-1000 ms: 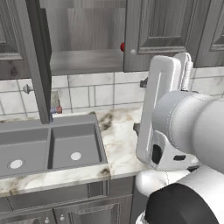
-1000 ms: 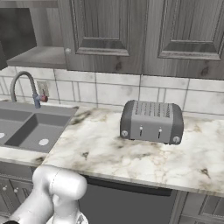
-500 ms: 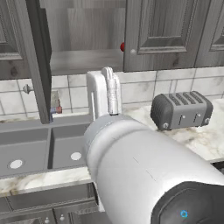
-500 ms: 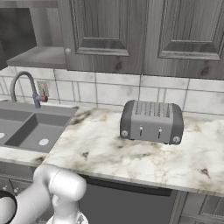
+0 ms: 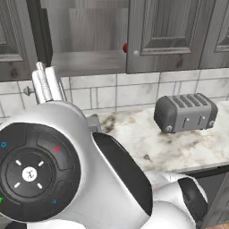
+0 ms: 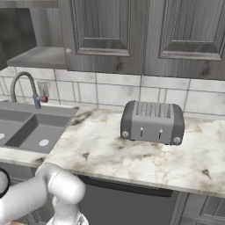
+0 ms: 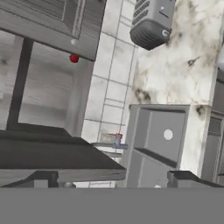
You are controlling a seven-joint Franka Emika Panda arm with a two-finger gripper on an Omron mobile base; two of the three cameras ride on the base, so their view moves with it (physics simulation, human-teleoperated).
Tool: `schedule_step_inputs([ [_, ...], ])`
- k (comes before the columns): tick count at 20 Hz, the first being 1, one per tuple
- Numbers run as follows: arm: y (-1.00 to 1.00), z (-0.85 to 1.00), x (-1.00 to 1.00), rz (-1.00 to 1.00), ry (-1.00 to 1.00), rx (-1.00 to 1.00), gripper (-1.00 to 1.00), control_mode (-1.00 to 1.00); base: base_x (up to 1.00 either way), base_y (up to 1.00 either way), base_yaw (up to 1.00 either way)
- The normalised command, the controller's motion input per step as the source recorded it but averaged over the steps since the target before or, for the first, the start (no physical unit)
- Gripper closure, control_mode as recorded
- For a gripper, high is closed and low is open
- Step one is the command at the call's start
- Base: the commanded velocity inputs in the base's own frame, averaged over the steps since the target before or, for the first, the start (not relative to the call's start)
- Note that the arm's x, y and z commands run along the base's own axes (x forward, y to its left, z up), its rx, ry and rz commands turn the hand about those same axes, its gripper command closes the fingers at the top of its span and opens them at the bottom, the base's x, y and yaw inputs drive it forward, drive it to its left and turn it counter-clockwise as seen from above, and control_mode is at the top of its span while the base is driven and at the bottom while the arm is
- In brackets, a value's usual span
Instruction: Pick the tomato from the counter and place it in the cabinet. Then close the cabinet.
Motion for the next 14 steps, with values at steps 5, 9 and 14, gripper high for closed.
schedule_step_inputs([
  [5, 0.51, -0.08, 0.67, 0.00, -0.07, -0.19, -1.00, -1.00, 0.00, 0.00, 0.00],
  [9, 0.69, -0.34, 0.61, 0.00, -0.05, -0.22, -1.00, -1.00, 0.00, 0.00, 0.00],
  [14, 0.65, -0.61, 0.77, 0.00, 0.00, -0.23, -1.00, -1.00, 0.00, 0.00, 0.00],
])
